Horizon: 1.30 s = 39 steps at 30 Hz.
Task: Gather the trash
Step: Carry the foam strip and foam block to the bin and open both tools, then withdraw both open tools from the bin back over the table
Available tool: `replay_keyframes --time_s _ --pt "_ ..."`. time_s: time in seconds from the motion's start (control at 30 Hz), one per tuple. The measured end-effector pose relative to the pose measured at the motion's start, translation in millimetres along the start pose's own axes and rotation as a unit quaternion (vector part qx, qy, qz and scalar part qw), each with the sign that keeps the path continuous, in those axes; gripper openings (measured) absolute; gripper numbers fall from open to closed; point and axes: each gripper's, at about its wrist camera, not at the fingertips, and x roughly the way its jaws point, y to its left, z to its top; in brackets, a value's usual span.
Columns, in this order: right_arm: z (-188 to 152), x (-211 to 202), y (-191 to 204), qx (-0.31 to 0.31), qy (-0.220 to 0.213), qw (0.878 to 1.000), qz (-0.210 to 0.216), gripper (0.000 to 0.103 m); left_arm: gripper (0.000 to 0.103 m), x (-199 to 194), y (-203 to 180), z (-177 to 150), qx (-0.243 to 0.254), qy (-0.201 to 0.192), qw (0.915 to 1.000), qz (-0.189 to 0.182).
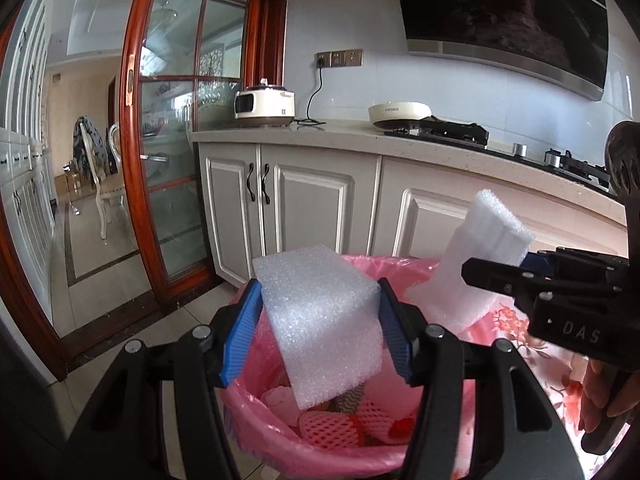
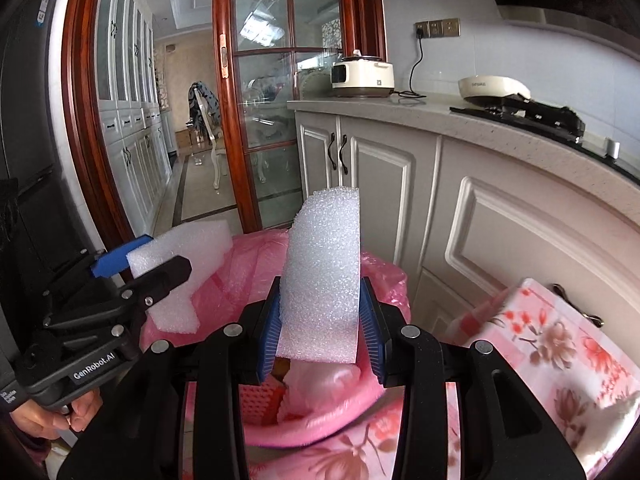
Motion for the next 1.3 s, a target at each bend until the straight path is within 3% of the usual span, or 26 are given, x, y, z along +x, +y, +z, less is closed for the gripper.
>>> replay_keyframes --time_s 0.1,0.17,0.23,0.4,0.63,0.77,1.03,1.3 --pt "0.2 11.0 -2.3 0.003 0.007 1.000 0.014 0.040 0.058 12.6 9.3 -3.9 -0.008 0.012 0.9999 -0.002" --pt "-1.0 15.3 -3.0 0.003 0.011 1.000 0.012 0.055 0.061 18.9 15.7 -5.9 -0.017 0.017 0.9996 -0.010" --pt "-3.6 15.3 -5.2 0.010 0.010 1.000 0.014 0.060 0.068 21.8 20.3 -8.6 -0.025 0.022 0.9992 -0.021" --pt "-9.1 -7.3 -12.3 0.023 -0.002 1.000 0.008 0.060 0.072 16.4 25.6 -12.1 -0.026 0.021 0.9994 -0.008" --pt "-29.7 -65.3 -30.7 0.054 -0.018 0.998 -0.010 0.060 0.091 -28.3 17.4 -20.6 -0.037 0.007 0.9993 0.003" --pt "-51.5 -101.9 -35.6 0.066 -0.021 0.997 -0.022 0.060 0.098 -55.3 -2.2 -30.6 -0.032 0.008 0.9994 -0.004" --pt "-103.8 -184.2 -58.9 0.089 -0.030 0.992 -0.083 0.063 0.098 -90.6 -67.5 -45.3 -0.022 0.014 0.9981 -0.057" --pt "-171.3 -254.4 -109.8 0.148 -0.015 0.974 -0.168 0.067 0.098 -95.8 -160.7 -67.7 0.030 0.055 0.9906 -0.122"
